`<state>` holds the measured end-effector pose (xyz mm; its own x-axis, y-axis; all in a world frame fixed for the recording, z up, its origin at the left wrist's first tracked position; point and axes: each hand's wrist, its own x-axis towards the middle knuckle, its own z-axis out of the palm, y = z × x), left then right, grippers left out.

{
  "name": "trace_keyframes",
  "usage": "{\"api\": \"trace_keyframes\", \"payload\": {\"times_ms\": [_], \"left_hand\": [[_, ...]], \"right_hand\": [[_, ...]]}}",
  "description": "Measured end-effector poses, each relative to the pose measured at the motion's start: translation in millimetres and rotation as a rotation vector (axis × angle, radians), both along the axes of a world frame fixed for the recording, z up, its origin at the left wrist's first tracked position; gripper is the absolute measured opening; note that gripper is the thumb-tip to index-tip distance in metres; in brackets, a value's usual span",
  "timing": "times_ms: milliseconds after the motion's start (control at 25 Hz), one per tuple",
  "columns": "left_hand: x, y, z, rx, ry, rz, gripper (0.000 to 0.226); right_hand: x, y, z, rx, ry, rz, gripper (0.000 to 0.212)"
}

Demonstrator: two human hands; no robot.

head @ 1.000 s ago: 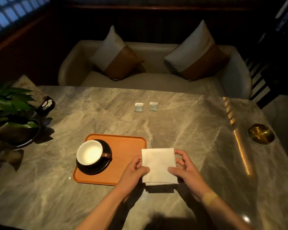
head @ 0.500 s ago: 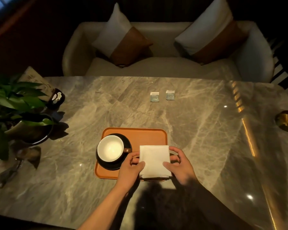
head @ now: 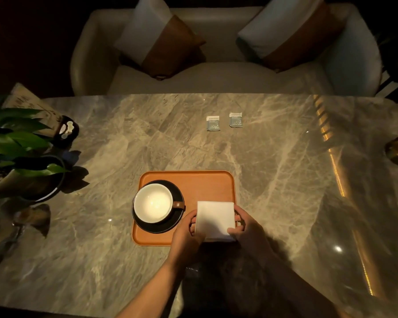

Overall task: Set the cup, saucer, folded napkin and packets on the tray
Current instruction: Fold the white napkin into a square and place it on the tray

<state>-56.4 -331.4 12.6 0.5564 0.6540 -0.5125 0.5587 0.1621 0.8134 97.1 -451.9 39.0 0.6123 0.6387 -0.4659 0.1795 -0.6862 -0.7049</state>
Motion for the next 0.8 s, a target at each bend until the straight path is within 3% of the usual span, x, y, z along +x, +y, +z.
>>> {"api": "trace_keyframes", "payload": {"times_ms": [320,560,800], "left_hand": [[4,-1,-7,0.213,0.056,-0.175,0.067],[5,10,0,0.418,0.282,-0.398,0.067],[5,15,1,0.565,0.337,-0.594,0.071]], "right_hand": [[0,-2,-8,-0.098,-0.215,0.15,0.083],[-1,-3,-13,-0.211,-0.442,0.239,0.081],[6,-12,-15,-0.225,-0.483,0.32,0.08]]}}
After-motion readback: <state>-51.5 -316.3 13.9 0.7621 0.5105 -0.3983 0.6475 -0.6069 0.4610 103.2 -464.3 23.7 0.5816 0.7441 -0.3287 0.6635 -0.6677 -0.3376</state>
